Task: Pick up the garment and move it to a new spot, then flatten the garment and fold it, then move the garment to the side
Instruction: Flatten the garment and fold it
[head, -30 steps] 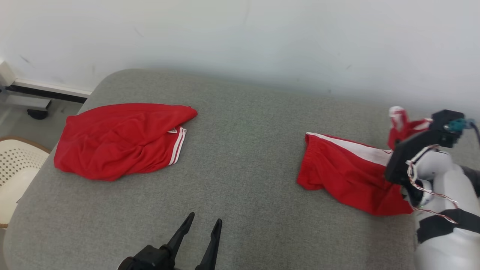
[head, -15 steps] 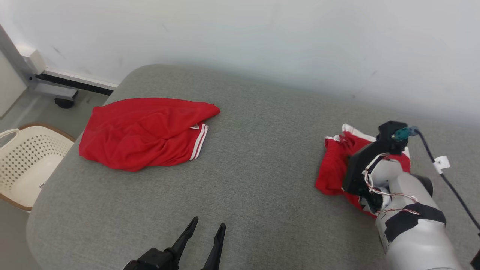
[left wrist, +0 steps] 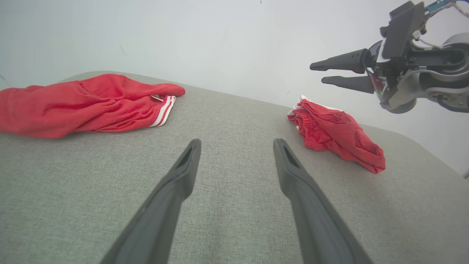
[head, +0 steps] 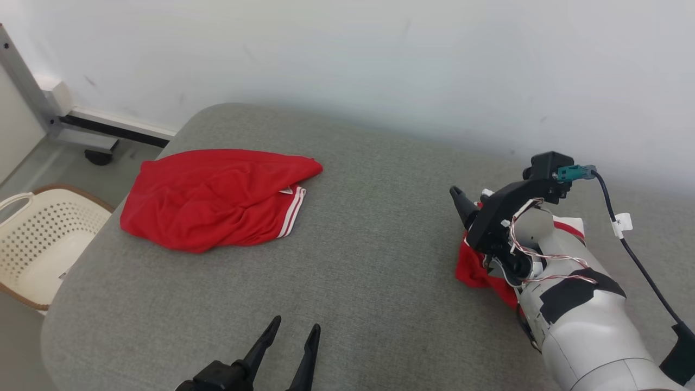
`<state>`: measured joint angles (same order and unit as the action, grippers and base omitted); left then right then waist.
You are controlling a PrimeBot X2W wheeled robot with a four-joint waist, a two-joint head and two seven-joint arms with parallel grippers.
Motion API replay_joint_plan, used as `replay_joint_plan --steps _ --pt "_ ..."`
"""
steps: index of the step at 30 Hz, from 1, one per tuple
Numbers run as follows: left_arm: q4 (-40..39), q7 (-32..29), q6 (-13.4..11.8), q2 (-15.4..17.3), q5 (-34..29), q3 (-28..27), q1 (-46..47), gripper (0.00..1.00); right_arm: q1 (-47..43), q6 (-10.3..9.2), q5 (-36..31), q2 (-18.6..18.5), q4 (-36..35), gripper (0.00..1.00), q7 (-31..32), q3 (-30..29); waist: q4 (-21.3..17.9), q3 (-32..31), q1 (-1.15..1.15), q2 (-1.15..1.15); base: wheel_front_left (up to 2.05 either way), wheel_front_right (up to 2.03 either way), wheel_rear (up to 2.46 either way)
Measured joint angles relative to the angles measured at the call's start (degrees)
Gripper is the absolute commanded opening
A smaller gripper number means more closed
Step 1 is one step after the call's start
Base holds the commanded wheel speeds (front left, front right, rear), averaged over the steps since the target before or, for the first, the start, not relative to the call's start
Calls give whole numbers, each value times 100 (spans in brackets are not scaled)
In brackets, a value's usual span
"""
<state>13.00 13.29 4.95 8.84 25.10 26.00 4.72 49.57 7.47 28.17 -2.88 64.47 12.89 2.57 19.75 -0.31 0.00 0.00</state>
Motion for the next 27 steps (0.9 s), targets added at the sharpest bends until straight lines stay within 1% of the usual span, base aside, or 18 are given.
replay_joint_plan --steps 2,4,6,8,11,14,16,18,19,20,21,22,24,27 --pt "-32 11 -42 23 5 -22 -2 100 1 0 108 11 -142 100 -160 98 -70 -16 0 0 0 0 0" --pt "-55 25 -51 35 11 -40 -9 100 -15 0 29 -56 -186 100 -370 97 -144 -41 0 0 0 0 0" --pt "-75 34 -67 37 19 -53 -21 100 -48 0 -141 -301 -151 100 -565 56 -210 -72 0 0 0 0 0" --pt "-91 42 -67 38 21 -48 -41 100 -147 0 -343 -617 32 100 -734 -75 -265 -104 0 0 0 0 0" --pt "-94 49 -67 29 56 -32 -96 100 -378 0 -678 -890 420 100 -972 -258 -331 -135 0 0 0 0 0" --pt "-104 53 -66 5 63 -5 -96 100 -492 0 -912 -915 656 100 -1152 -392 -342 -119 0 0 0 0 0" --pt "-108 58 -48 -4 63 36 -94 100 -542 0 -1078 -871 728 100 -1315 -445 -329 -71 0 0 0 0 0" --pt "-108 58 -42 -19 63 77 -86 100 -555 0 -1217 -793 778 100 -1345 -453 -302 -17 0 0 0 0 0" --pt "-99 58 -41 -21 64 88 -84 100 -577 0 -1294 -736 810 88 -1346 -464 -279 7 0 0 0 0 0" --pt "-90 58 -40 -23 65 96 -81 100 -606 0 -1348 -679 834 44 -1355 -483 -254 28 0 0 0 0 0" --pt "-80 59 -37 -23 73 98 -73 100 -623 0 -1430 -639 858 13 -1369 -486 -223 47 0 0 0 0 0" --pt "-70 59 -35 -25 80 97 -59 100 -625 0 -1524 -617 868 0 -1369 -480 -191 63 0 0 0 0 0" --pt "-49 73 -29 -34 82 112 -13 100 -623 0 -1666 -534 873 0 -1346 -479 -121 96 0 0 0 0 0" --pt "-31 80 -18 -34 123 99 10 100 -624 0 -1835 -303 893 0 -1278 -441 -31 138 1 0 0 0 0"
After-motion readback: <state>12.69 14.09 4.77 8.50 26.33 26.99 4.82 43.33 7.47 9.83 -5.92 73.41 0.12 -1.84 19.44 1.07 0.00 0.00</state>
